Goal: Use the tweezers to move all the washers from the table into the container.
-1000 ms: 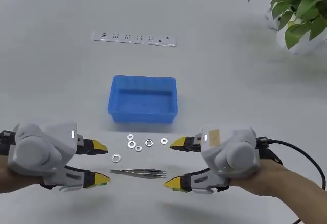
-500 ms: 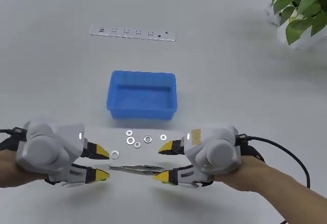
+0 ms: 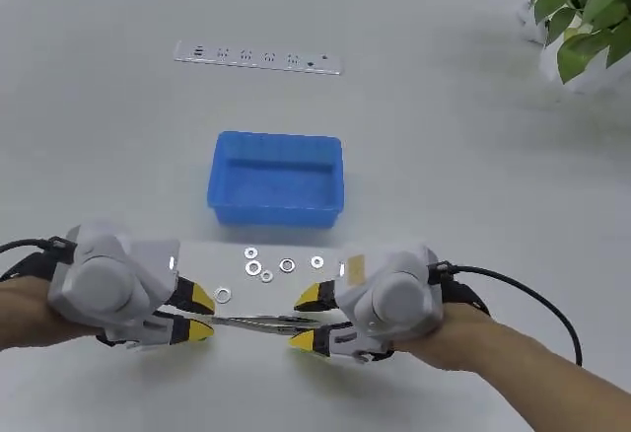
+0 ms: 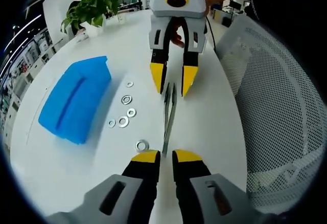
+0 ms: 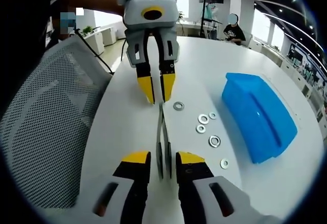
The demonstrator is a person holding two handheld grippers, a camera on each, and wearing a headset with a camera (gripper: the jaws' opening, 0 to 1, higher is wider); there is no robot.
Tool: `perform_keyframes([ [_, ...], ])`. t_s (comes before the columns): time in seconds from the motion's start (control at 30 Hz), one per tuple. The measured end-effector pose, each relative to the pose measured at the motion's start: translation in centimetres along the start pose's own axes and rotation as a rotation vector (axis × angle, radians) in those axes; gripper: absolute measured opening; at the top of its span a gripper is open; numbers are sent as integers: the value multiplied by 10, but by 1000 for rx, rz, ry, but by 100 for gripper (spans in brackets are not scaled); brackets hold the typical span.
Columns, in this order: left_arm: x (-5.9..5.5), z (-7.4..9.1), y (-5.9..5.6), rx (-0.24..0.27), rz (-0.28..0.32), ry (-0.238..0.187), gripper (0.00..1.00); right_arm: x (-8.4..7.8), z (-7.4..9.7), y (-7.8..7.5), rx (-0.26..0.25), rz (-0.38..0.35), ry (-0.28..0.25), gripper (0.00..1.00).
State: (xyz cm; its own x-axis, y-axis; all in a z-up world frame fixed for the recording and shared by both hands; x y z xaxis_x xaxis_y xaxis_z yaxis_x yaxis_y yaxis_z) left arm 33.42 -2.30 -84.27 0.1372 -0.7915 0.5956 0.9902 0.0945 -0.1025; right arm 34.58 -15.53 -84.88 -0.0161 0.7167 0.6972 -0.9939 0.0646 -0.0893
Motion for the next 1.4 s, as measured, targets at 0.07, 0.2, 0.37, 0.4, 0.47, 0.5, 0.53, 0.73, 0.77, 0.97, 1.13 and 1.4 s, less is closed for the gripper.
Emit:
perform_keyframes([
  [0.07,0,-1,0,-7,-3,3,14,0,-2,0,-2,5,3,21],
  [0.2,-1,-3,0,-14,-7,9,12,-1,-4,0,5,6,6,18],
  [0.37,0,-5,1,-17,-13,10,9,-2,-7,-1,-2,18,12,15],
  [0.4,-1,-6,2,-15,-17,12,9,-2,-6,-1,-2,18,12,14],
  [0.47,-1,-7,2,-17,-20,15,8,-2,-7,-2,-6,27,13,13],
  [0.5,0,-8,3,-16,-21,11,8,-1,-7,-2,-6,30,14,13],
  [0.53,0,-8,3,-16,-24,10,7,-1,-7,-3,-6,34,16,12],
  [0.73,1,-8,3,-16,-25,6,6,-2,-7,-3,-7,52,19,11],
  [0.77,1,-8,3,-15,-23,4,6,-2,-7,-3,-6,52,19,11],
  [0.97,1,-9,4,-11,-11,3,6,-2,-7,-4,-2,59,24,11],
  [1.13,3,-8,5,-4,-3,-2,6,-2,-6,-4,1,64,26,10],
  [1.4,7,-3,4,-6,-6,-8,5,-2,-6,-4,6,73,32,10],
])
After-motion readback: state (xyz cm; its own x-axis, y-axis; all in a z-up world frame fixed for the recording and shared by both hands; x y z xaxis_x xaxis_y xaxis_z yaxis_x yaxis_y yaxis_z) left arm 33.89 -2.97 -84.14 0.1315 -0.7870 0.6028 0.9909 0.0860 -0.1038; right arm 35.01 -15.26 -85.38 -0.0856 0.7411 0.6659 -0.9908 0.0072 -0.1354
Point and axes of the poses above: the centre of the closed fingertips' face, and the gripper's own axes: z roughly backward along the fingers, y roughly to its left, x roughly out of its top, the point moved 5 cm from there along z, roughly backward along the fingers, and after that the axes turned 8 degrees about -x, right-handed, at the moved point
